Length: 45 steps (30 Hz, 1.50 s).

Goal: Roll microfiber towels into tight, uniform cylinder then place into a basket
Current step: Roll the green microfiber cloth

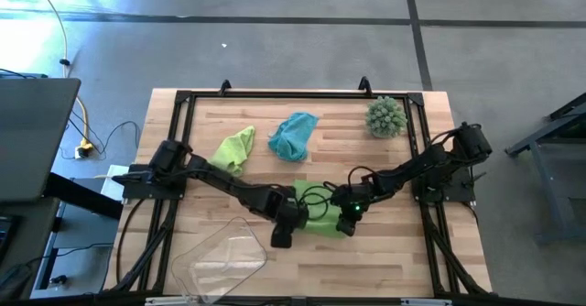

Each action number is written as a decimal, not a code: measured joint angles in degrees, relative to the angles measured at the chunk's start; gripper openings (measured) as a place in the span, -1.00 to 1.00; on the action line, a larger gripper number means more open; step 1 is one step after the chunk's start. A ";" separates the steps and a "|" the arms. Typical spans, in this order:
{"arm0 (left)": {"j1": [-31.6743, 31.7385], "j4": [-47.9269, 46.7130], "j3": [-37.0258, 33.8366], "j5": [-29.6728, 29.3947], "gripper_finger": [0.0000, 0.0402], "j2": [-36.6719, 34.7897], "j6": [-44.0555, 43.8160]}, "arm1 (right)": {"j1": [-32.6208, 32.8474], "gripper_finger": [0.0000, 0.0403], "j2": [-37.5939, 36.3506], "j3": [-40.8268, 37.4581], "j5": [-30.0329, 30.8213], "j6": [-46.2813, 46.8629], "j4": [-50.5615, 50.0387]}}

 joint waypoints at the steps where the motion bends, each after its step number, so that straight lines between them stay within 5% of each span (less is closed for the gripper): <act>1: -0.44 0.32 0.05 -0.43 -0.30 -0.01 0.64 | 0.00 -0.97 0.00 -0.04 0.15 -0.01 0.19; 5: -2.72 3.64 0.01 -1.31 -0.29 -0.01 4.18 | 0.00 -0.97 0.02 -0.05 0.47 -0.01 0.61; 14: -7.01 5.19 0.02 -20.98 -0.29 -0.01 9.39 | -0.04 -0.97 0.04 -0.05 1.42 0.48 0.68; 24: -9.13 5.38 0.03 -20.36 -0.29 0.21 5.91 | -0.07 -0.97 0.07 -0.05 1.39 0.48 0.83; 32: -8.45 8.24 0.03 -13.81 -0.29 2.52 5.89 | -0.07 -0.97 0.07 -0.05 1.39 0.48 0.93; 45: -8.47 7.71 0.05 -21.28 -0.29 4.80 10.65 | 0.00 -0.97 0.07 -0.08 1.83 0.63 1.24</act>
